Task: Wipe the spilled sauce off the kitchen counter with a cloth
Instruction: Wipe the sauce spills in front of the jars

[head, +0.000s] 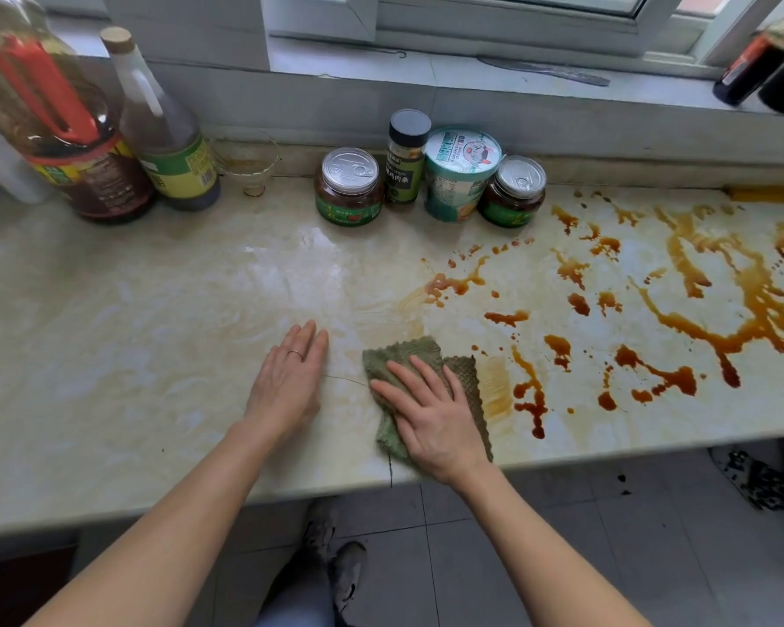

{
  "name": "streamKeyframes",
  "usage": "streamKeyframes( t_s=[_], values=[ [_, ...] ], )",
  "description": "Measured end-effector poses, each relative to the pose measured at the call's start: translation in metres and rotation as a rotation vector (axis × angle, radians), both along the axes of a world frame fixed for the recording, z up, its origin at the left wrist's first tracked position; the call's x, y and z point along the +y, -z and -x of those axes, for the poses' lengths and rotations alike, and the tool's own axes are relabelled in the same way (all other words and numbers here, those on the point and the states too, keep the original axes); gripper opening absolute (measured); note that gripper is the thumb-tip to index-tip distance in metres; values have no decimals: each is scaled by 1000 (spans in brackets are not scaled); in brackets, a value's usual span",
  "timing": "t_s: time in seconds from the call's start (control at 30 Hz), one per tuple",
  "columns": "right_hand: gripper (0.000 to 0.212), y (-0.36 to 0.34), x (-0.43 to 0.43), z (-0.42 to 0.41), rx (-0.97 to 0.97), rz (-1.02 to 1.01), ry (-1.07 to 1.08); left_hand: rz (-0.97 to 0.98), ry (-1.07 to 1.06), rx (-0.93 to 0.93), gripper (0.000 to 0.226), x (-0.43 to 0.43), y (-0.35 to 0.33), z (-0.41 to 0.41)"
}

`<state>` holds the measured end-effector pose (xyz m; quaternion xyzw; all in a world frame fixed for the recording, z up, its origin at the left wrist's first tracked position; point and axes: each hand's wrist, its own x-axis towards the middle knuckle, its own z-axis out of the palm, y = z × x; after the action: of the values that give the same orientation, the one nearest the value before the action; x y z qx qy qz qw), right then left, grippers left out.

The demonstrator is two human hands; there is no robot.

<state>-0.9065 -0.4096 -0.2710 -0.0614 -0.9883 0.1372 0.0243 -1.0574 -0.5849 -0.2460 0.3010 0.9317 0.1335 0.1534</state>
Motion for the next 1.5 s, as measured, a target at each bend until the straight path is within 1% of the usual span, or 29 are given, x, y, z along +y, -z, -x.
streamKeyframes(
  t_s=[0.03,0.13,0.23,0.33,0.43,0.53,0.6,0.73,0.8,0.87,1.0,1.1,1.13,1.2,1.3,1.37,1.43,1.5],
  values=[
    [51,-1,10,7,-24,-16,9,2,3,0,77,0,0,0],
    [54,-5,30,23,-85,-1,136,-10,5,3,77,-2,-1,1],
    [55,-6,19,20,-63,27,219,-21,7,1,76,-3,-3,2],
    [57,-6,-2,11,-37,-19,149,-30,1,-1,76,-1,-5,0],
    [60,-5,-4,20,-29,-51,83,-34,-23,6,69,5,-8,-2],
    [56,-5,6,41,-28,-54,66,-52,-80,21,58,18,-15,-6],
    [52,-4,17,55,-19,-35,86,-73,-99,31,55,26,-19,-4],
    [50,-3,46,68,57,89,293,-123,-46,31,56,37,-22,9],
    [48,-1,43,62,107,113,369,-150,-53,39,56,38,-23,17],
    [47,0,26,59,115,94,344,-172,-67,41,55,39,-21,26],
    [49,-3,-6,80,58,16,124,-171,-95,35,60,45,-18,39],
    [52,-6,5,111,1,-43,100,-168,-87,15,63,52,-18,45],
    [55,-7,16,119,-41,-51,143,-167,-83,21,63,54,-19,47],
    [62,-9,41,124,-116,-45,315,-157,-78,35,63,56,-19,50],
    [66,-7,58,114,-88,-27,539,-111,-62,39,62,56,-16,48],
    [63,-4,46,109,-26,-36,583,-98,-57,51,62,57,-12,47],
    [57,-1,24,110,10,-46,505,-79,-47,52,64,57,-7,46],
    [54,0,10,120,29,-71,344,-74,-43,45,65,57,-7,47]
  ],
)
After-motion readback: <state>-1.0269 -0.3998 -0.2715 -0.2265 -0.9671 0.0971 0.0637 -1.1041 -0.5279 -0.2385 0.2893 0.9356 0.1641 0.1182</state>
